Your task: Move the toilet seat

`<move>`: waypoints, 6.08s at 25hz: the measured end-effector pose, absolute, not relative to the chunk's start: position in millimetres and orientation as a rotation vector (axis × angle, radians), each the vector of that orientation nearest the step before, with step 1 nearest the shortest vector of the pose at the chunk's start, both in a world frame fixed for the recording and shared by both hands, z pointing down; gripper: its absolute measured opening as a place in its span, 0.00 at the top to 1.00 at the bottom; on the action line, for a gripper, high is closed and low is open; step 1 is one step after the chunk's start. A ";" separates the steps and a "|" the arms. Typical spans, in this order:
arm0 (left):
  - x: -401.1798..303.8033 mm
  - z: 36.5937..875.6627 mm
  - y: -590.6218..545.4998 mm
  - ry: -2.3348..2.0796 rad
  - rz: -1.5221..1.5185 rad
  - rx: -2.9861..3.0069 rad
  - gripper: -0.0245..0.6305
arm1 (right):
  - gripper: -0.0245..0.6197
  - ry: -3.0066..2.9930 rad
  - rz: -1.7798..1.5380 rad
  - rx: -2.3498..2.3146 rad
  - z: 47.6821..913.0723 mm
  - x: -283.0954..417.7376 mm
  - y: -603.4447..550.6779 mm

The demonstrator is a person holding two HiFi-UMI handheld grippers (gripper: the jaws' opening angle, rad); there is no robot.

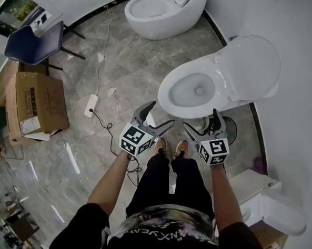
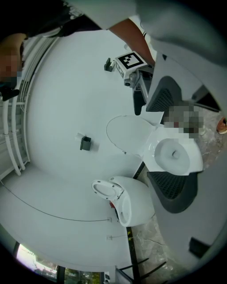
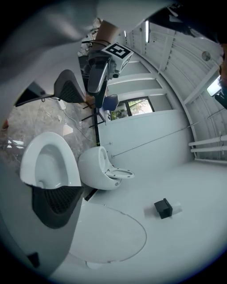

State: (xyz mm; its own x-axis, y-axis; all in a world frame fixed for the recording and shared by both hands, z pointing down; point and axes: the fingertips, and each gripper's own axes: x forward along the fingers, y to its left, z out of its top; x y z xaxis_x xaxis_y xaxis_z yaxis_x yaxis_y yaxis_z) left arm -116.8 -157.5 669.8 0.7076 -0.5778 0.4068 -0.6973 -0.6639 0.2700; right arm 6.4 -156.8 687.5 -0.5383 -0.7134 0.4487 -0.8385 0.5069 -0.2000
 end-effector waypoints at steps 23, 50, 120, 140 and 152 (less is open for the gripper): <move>-168.5 910.6 -168.3 -1.124 -0.386 1.477 0.29 | 0.14 -1.908 1.868 1.703 945.1 41.9 -147.9; -109.0 986.5 -186.5 -1.039 -0.337 1.297 0.37 | 0.45 -1.571 2.409 1.837 1015.9 34.1 -162.8; 10.5 691.9 -250.4 -0.715 -0.218 1.623 0.73 | 0.74 -1.310 3.276 2.254 769.0 113.8 -186.6; 71.2 641.4 -277.9 -0.311 -0.020 1.788 0.67 | 0.72 -1.126 3.085 3.094 722.7 158.0 -201.1; 116.6 607.0 -298.1 -0.306 -0.087 1.737 0.67 | 0.71 -1.011 3.087 3.238 697.3 194.3 -212.8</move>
State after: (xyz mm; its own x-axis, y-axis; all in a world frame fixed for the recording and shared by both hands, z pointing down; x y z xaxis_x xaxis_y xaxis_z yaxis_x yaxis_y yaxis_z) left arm 116.6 -298.1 607.0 0.9613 -0.2516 0.1120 -0.1550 -0.1582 0.9752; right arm 194.3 -212.8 697.3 0.4356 -0.8429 0.3159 0.4926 -0.0705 -0.8674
